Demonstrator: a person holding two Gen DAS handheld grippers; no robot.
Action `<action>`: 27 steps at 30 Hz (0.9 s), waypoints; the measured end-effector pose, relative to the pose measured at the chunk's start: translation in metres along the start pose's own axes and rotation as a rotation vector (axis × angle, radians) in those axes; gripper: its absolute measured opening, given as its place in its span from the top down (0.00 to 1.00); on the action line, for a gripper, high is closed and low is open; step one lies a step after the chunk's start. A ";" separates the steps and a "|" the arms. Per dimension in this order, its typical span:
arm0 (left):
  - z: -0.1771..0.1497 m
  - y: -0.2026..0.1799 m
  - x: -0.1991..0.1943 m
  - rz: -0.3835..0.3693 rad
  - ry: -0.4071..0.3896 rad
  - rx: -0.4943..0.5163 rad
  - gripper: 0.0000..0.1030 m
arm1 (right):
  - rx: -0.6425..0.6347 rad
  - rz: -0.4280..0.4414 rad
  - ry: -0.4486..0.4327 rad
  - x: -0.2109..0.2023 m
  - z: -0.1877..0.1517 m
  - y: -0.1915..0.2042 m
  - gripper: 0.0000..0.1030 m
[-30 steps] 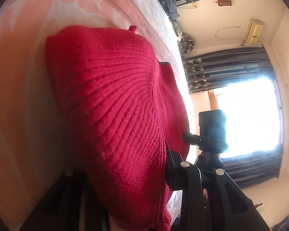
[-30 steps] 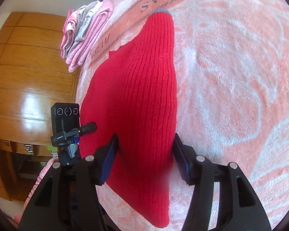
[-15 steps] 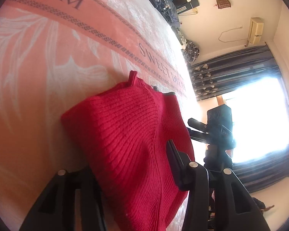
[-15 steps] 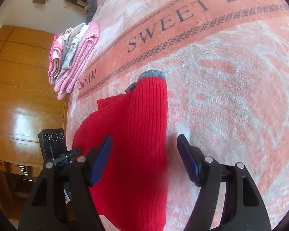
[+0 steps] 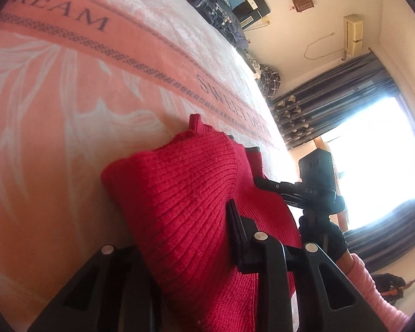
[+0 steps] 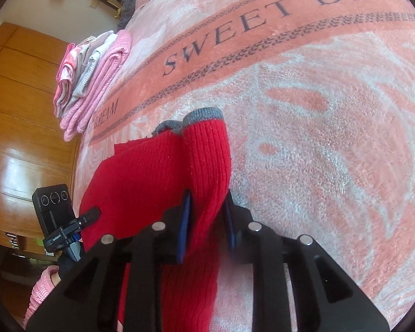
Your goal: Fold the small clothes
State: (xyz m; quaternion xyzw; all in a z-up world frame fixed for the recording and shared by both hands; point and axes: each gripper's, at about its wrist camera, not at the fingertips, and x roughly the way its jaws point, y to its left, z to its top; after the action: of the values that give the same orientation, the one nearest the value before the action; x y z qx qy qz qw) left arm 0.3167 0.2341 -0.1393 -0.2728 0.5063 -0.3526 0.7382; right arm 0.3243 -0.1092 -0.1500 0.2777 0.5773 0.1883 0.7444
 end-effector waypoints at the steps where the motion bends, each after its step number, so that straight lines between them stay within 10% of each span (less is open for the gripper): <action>1: 0.001 -0.001 -0.001 0.002 0.010 -0.002 0.72 | -0.002 0.002 0.005 -0.002 0.001 0.001 0.76; 4: 0.003 -0.008 -0.006 0.008 0.035 -0.028 0.63 | -0.049 -0.054 -0.023 -0.020 -0.003 0.011 0.59; 13: -0.050 -0.078 -0.083 0.168 -0.082 0.100 0.52 | -0.206 -0.004 -0.041 -0.077 -0.090 0.065 0.57; 20: -0.107 -0.181 -0.068 0.053 -0.034 0.315 0.50 | -0.245 -0.036 -0.015 -0.075 -0.150 0.085 0.56; 27: -0.122 -0.141 -0.037 0.139 0.090 0.221 0.49 | -0.151 -0.039 0.009 -0.054 -0.170 0.051 0.57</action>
State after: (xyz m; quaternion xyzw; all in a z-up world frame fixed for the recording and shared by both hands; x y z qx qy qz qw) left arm 0.1585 0.1732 -0.0529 -0.1381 0.5148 -0.3658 0.7629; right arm 0.1480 -0.0684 -0.1074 0.2085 0.5699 0.2181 0.7643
